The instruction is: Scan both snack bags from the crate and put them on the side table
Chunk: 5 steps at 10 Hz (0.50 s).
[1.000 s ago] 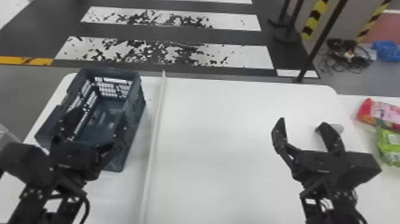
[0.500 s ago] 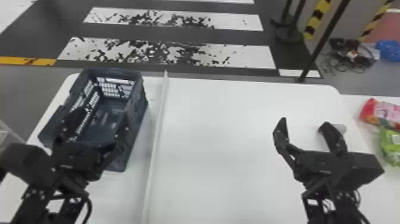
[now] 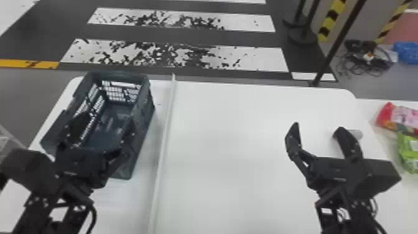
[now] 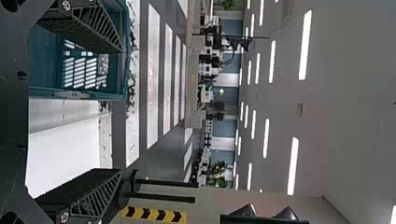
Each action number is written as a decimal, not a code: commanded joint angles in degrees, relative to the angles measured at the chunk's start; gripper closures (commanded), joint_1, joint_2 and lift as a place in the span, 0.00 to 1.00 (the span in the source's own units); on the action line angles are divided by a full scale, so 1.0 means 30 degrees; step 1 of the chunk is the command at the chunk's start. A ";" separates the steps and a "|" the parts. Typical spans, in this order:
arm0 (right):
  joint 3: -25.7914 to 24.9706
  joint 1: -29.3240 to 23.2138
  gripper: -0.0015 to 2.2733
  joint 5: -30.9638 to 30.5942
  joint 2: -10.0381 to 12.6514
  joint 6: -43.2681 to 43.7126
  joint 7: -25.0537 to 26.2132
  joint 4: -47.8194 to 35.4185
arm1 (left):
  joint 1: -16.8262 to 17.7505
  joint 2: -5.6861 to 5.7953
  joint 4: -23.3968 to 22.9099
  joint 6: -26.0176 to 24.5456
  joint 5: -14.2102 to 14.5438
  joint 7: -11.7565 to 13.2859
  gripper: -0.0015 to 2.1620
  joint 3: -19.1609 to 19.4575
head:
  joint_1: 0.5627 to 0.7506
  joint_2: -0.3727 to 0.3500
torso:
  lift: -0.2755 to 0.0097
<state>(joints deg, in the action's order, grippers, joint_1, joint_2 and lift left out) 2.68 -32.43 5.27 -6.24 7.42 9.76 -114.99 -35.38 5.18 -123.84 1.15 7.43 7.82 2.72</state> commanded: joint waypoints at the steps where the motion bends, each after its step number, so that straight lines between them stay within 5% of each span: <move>1: -0.0015 0.0000 0.02 0.0000 0.0000 0.0000 0.0000 0.0009 | 0.0017 0.0000 0.0032 -0.0019 0.0015 0.0000 0.04 -0.0027 | 0.70 0.47 | 0.66; 5: -0.0044 -0.0087 0.02 0.0000 0.0117 0.0176 0.0000 -0.0020 | 0.0046 0.0000 0.0032 -0.0019 0.0074 0.0000 0.04 0.0002 | 0.70 0.47 | 0.66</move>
<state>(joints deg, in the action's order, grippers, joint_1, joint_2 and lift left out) 2.48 -32.66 5.27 -5.98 7.94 9.76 -115.05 -35.29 5.18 -123.81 1.17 7.58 7.82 2.72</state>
